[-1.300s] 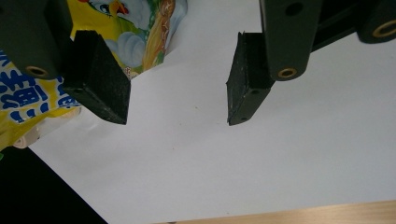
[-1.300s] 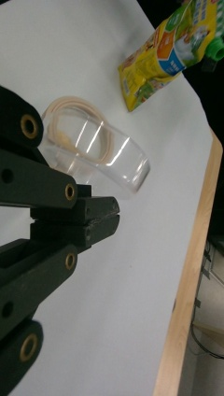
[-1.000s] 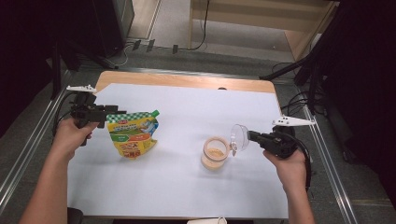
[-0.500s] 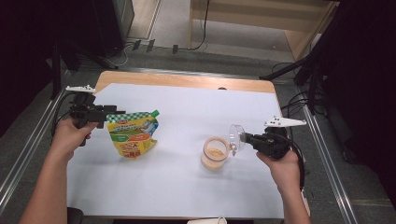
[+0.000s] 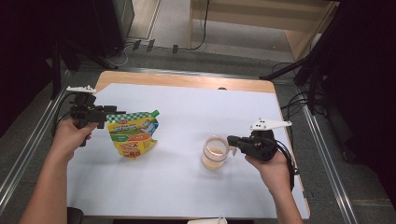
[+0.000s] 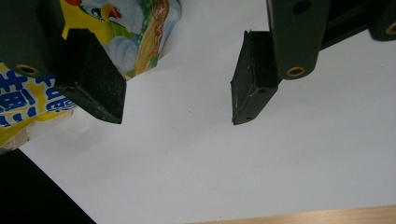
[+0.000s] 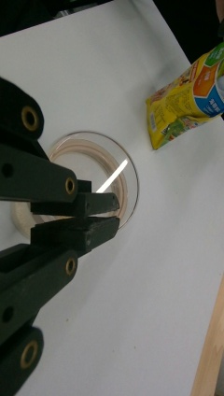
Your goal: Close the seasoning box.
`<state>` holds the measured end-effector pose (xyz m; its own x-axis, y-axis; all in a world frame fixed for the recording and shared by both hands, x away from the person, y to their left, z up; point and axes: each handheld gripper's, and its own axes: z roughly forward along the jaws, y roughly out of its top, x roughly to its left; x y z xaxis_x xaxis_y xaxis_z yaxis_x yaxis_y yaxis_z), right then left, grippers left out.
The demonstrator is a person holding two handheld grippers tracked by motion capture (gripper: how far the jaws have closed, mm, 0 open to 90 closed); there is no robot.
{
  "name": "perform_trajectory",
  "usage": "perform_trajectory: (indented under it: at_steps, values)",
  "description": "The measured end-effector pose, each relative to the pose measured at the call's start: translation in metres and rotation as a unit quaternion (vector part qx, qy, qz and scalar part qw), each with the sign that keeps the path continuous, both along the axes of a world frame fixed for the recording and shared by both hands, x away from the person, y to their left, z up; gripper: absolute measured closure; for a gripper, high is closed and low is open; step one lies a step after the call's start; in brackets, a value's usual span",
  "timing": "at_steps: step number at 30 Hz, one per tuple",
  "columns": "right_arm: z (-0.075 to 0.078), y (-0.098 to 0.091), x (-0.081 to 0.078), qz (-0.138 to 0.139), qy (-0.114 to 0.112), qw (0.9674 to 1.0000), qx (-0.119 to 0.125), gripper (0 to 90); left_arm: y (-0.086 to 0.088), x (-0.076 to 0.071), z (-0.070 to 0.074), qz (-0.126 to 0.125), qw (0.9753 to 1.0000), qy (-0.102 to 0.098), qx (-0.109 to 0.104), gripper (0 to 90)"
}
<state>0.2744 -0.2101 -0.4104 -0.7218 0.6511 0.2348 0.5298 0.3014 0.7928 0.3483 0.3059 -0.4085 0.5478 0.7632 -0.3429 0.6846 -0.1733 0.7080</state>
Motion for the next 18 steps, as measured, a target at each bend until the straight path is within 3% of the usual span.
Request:
perform_trajectory:
  at_steps: [6,10,18]
  values:
    - [-0.003,0.001,0.000,0.004,-0.025,0.9995,-0.018,74.5,-0.001,0.000,0.000,0.005,1.0000,0.003,-0.001,34.1]
    - [-0.006,-0.004,0.002,-0.005,-0.032,0.9994,-0.012,67.2,-0.001,-0.001,-0.001,0.004,1.0000,0.002,-0.001,34.0]
    - [-0.011,-0.023,0.009,-0.033,-0.016,0.9993,0.010,51.8,-0.001,-0.001,-0.002,0.007,0.9999,0.006,0.007,33.6]
